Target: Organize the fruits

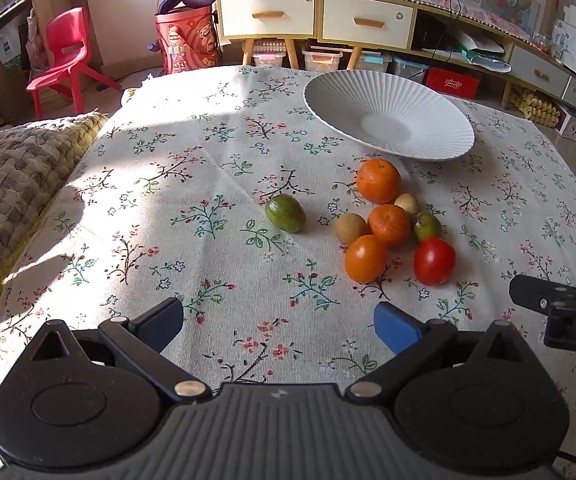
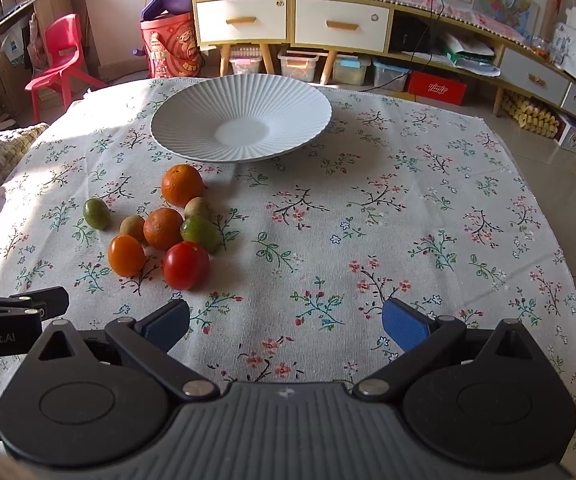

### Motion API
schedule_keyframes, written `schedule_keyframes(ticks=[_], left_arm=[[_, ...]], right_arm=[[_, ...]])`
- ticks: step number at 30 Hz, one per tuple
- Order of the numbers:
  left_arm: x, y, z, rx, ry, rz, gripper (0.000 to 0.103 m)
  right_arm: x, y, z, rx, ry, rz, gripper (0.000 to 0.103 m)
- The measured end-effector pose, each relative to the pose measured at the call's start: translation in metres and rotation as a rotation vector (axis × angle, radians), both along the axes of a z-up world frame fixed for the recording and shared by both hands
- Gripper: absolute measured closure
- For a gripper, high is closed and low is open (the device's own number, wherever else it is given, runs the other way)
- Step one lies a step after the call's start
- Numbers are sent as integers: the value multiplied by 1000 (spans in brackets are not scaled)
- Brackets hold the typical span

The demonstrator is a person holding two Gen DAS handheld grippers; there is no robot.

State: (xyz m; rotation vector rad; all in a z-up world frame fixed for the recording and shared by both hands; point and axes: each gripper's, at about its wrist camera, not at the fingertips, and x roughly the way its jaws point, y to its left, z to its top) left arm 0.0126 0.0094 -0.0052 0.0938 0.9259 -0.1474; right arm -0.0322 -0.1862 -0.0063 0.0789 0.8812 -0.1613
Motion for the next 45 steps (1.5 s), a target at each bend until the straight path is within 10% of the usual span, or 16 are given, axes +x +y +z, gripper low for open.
schedule_keyframes(ticks=[8,22,31,45], left_arm=[[12,6,-17,-92,-11,-64,13],[27,1,-41,-256,-16,-195,65],[32,-10,-43,-262,-69,-265,89],[30,-8,-34,-152,-23,-206,92]], right_arm=[[8,-2,-15,67,-25,62,0],[13,-7,-27,134,-38,113,23],[14,-4,-30,141,-39,144,30],[25,11,-34,156,-42,200,41]])
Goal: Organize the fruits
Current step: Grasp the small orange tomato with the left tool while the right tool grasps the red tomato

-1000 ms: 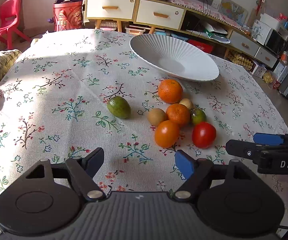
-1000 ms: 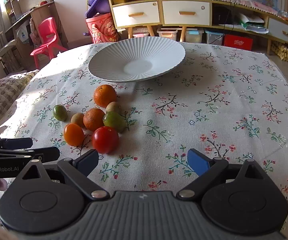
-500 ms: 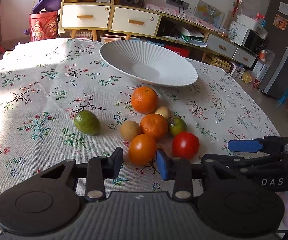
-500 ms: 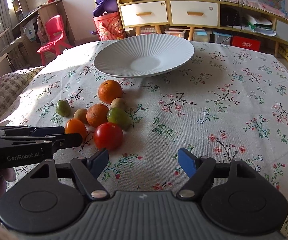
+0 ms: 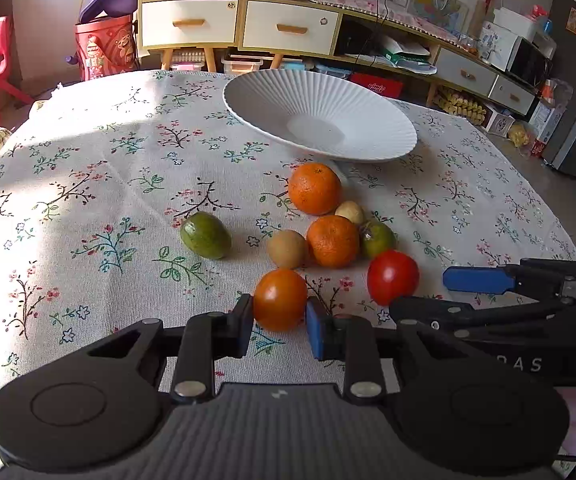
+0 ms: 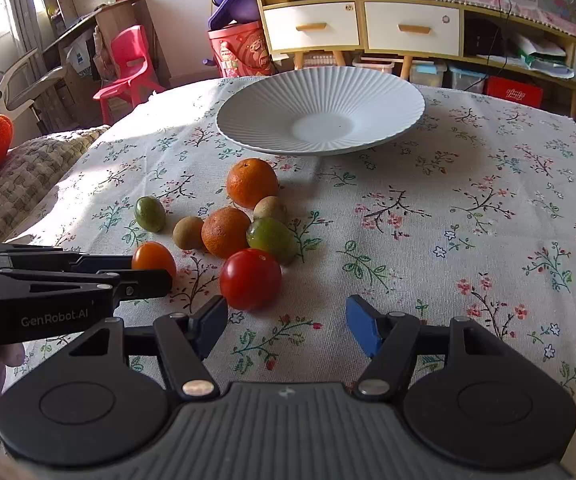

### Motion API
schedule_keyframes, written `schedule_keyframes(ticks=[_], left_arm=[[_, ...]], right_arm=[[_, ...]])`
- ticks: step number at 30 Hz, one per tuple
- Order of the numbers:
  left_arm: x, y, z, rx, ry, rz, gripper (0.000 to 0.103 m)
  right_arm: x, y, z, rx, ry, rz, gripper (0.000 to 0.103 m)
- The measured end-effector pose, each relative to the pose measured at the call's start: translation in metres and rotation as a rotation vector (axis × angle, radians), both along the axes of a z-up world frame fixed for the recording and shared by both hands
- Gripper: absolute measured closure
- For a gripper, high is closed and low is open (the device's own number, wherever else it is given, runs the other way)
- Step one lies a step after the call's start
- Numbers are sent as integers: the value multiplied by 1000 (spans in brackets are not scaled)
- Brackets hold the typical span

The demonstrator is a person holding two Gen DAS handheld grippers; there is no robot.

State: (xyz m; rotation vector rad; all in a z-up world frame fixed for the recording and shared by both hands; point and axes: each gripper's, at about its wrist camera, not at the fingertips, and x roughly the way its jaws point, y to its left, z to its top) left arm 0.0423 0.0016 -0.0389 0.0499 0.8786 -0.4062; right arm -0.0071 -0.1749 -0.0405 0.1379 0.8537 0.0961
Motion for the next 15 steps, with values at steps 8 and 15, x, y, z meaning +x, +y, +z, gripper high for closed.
schedule_keyframes(ticks=[8,15], left_arm=[[0,14,4,22,16,48,92],[0,20,6,15,23,63,92]], right_arm=[[10,14,-1,-13,-9,32,47],[17,24,-1,-20,-14,46,53]])
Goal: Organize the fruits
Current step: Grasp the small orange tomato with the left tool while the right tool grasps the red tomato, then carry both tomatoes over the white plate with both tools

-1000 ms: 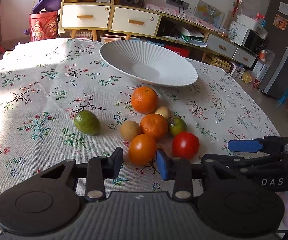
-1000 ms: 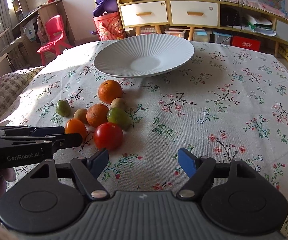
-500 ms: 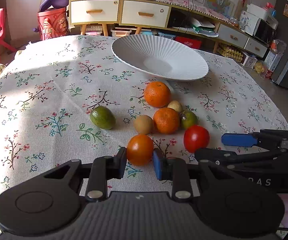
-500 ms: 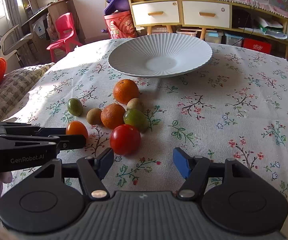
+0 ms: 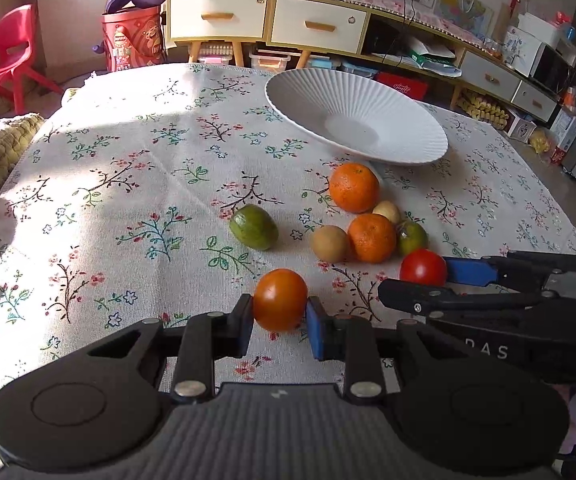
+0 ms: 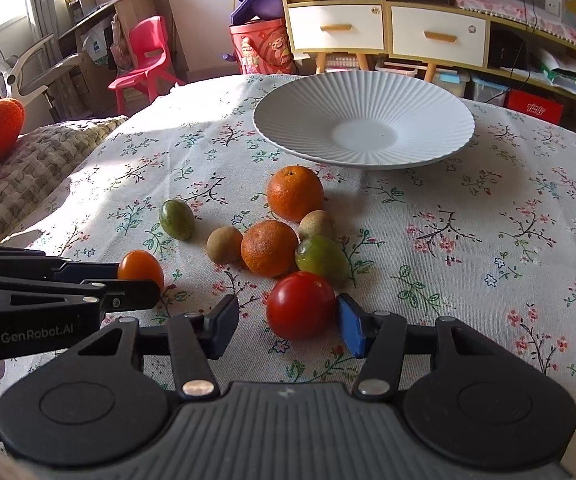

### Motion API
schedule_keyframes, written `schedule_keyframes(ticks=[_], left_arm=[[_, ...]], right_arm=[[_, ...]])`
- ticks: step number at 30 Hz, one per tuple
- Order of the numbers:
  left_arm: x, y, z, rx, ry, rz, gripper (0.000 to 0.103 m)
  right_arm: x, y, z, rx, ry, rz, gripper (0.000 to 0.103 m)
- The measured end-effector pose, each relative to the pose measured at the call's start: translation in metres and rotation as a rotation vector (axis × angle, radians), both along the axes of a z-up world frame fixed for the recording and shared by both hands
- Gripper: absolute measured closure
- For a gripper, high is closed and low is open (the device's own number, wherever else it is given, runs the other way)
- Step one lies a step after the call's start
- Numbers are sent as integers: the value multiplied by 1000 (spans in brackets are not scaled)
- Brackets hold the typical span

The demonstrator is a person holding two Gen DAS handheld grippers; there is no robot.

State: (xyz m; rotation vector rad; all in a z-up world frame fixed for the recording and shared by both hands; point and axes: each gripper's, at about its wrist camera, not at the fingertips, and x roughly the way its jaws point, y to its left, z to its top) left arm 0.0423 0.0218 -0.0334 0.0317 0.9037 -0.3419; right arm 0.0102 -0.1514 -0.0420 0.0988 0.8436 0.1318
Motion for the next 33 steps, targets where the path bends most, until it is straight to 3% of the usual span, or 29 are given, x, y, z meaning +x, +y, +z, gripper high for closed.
schedule_keyframes(ticks=[5,17,24,33], left_arm=[[1,1,0,-3,1,0,92],[2,-2,10,-18,-17,-4,92],[7,-8,23,-44,-52,-1,92],[36,-34,39,-53,-104,-30,92]], right_arm=[[4,0,-1,19,11,3,70],[1,-6,10,44,15,-15,71],[4,-16,25,53,-28,-38,71],[24,-39,41,54,-68,-89,71]])
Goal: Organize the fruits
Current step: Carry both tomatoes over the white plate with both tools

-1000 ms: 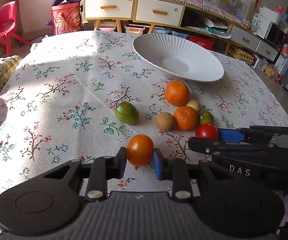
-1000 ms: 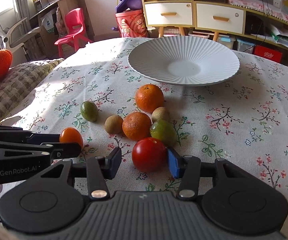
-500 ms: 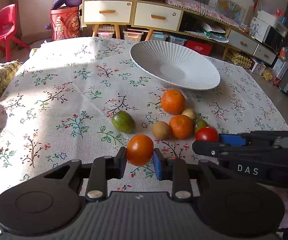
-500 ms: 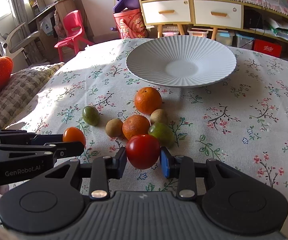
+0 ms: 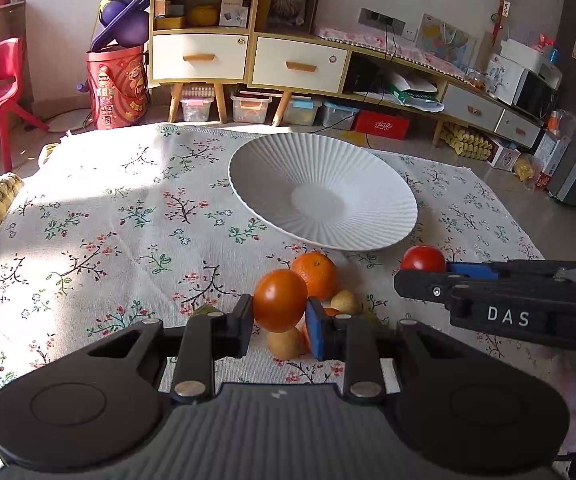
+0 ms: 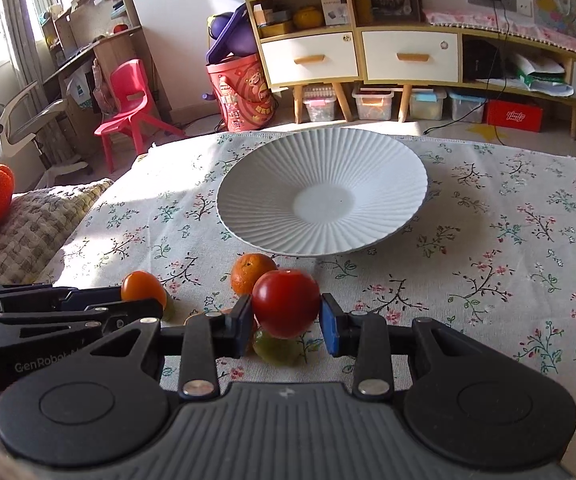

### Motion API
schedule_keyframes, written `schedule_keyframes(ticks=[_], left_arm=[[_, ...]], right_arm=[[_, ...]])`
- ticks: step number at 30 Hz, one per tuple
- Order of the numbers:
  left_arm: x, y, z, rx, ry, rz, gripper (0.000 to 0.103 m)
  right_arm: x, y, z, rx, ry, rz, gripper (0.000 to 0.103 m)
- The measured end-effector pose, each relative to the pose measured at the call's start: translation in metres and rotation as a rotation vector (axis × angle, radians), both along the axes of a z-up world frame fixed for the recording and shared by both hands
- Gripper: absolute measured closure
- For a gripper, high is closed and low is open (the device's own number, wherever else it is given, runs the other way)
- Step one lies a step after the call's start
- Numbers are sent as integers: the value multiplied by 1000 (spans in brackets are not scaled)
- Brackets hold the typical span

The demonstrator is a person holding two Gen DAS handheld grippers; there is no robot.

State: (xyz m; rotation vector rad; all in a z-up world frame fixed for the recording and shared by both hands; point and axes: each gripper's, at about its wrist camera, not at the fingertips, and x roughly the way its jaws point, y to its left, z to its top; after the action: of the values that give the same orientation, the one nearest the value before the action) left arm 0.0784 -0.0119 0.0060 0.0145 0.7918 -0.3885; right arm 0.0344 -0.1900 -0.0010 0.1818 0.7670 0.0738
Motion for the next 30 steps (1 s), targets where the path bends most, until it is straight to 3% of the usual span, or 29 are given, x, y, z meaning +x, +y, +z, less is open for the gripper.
schedule_keyframes(ticks=[10,16,30], left_arm=[[48,-35,-4,37,-56,-39,92],[75,-40,-17,32,-33,-31,92],[104,-62,-34,91,-59,-90,91]], right_arm=[[37,-18,3,-42,-40,1,71],[61,-28,-4,-47,-30,12,71],[86,-35,-21,-92,10,32,71]])
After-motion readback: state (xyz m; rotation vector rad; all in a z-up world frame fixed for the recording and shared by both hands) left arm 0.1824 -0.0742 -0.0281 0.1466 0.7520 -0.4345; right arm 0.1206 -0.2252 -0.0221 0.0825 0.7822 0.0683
